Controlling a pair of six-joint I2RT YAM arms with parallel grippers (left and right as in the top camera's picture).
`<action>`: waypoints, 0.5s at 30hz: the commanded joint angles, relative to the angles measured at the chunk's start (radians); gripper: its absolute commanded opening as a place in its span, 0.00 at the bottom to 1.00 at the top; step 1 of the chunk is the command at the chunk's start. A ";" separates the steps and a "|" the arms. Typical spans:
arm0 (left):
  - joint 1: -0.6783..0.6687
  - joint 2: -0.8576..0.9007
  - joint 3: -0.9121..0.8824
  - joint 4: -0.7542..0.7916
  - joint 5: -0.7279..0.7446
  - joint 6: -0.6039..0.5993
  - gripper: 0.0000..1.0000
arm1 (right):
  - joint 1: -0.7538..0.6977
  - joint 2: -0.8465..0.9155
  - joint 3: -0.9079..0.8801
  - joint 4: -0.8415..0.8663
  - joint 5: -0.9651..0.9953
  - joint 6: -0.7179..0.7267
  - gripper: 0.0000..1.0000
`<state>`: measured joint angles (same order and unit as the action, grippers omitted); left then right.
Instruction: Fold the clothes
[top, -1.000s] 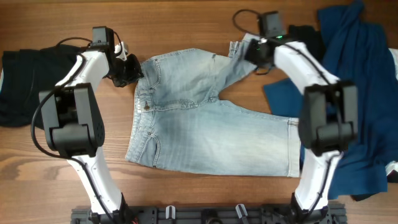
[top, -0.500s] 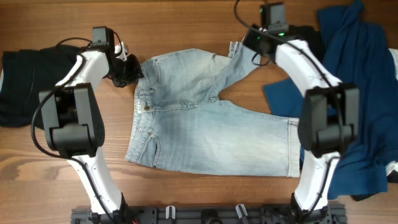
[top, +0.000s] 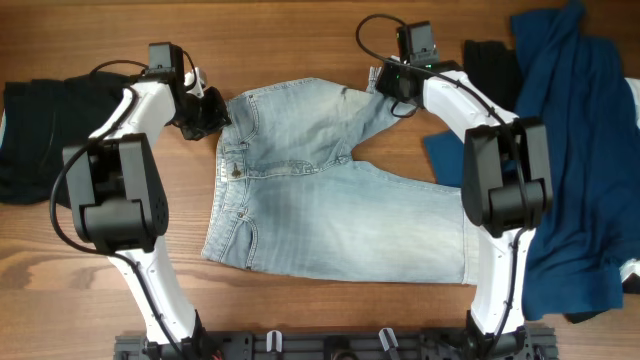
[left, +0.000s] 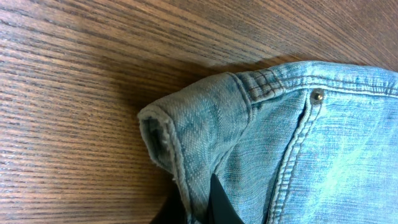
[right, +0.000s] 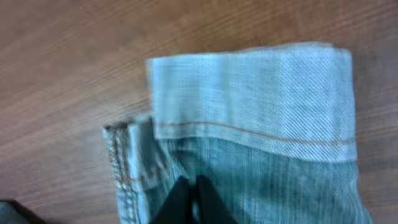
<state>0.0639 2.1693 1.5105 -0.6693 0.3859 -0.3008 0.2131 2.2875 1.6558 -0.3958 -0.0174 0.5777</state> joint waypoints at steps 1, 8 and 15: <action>-0.009 0.027 -0.005 -0.016 -0.020 0.001 0.04 | 0.000 0.015 0.013 -0.042 0.038 0.001 0.04; -0.009 0.027 -0.005 -0.016 -0.020 0.001 0.04 | -0.085 -0.243 0.016 -0.369 0.270 0.139 0.04; -0.008 0.027 -0.005 -0.031 -0.020 0.002 0.04 | -0.129 -0.249 -0.044 -0.715 0.256 0.156 0.04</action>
<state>0.0635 2.1693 1.5116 -0.6765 0.3866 -0.3008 0.0757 2.0308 1.6318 -1.1057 0.2199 0.7143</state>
